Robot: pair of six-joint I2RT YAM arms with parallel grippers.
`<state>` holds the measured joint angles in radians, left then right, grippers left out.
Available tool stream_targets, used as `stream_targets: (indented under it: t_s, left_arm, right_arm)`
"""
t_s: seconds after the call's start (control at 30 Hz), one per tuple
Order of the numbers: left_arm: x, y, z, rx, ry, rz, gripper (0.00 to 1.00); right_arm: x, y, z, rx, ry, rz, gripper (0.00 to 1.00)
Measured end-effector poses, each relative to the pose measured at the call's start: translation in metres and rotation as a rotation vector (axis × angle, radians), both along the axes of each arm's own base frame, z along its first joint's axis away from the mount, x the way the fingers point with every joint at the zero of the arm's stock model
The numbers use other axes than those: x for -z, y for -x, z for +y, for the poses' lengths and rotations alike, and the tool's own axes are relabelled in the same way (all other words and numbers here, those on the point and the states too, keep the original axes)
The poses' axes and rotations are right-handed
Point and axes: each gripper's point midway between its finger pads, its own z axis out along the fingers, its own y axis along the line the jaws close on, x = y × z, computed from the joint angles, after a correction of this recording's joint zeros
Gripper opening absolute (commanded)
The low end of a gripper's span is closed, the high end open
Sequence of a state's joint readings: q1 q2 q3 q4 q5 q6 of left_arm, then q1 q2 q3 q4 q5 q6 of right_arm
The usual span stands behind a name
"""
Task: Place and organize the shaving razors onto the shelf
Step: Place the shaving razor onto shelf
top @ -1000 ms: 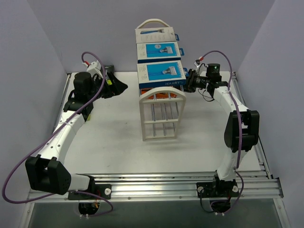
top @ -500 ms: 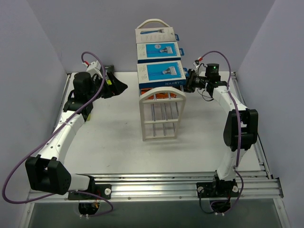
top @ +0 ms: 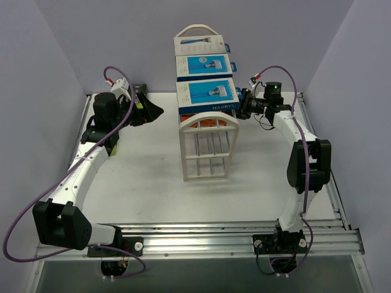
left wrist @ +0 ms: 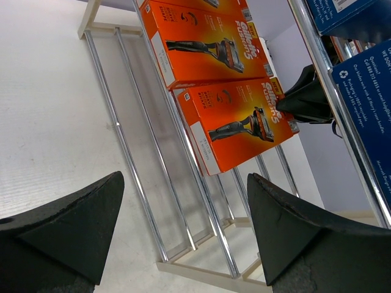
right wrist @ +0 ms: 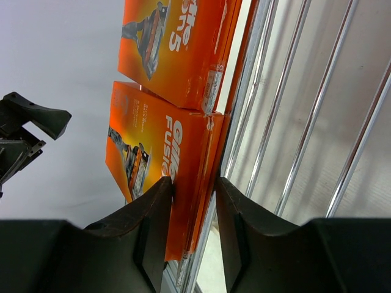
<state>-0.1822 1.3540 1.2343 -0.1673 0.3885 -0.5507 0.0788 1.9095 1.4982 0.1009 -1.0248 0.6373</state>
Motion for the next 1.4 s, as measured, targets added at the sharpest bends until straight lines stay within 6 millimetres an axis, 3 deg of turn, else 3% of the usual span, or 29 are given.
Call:
stream_targets:
  t_s: [0.8, 1.03, 1.13, 1.4]
  left_arm:
    - [0.003, 0.002, -0.003, 0.013, 0.016, 0.014, 0.91]
    - [0.003, 0.002, -0.004, 0.019, 0.018, 0.014, 0.91]
    - [0.003, 0.003, -0.004, 0.023, 0.019, 0.014, 0.98]
    - [0.003, 0.003, -0.004, 0.023, 0.022, 0.016, 0.94]
  right_arm:
    - [-0.002, 0.0, 0.001, 0.001, -0.009, 0.002, 0.38]
    - [-0.003, 0.0, 0.002, -0.003, -0.012, -0.001, 0.44]
    - [-0.003, 0.0, 0.002, -0.006, -0.014, 0.0, 0.46]
    - [-0.004, -0.001, -0.016, 0.032, -0.019, 0.005, 0.53]
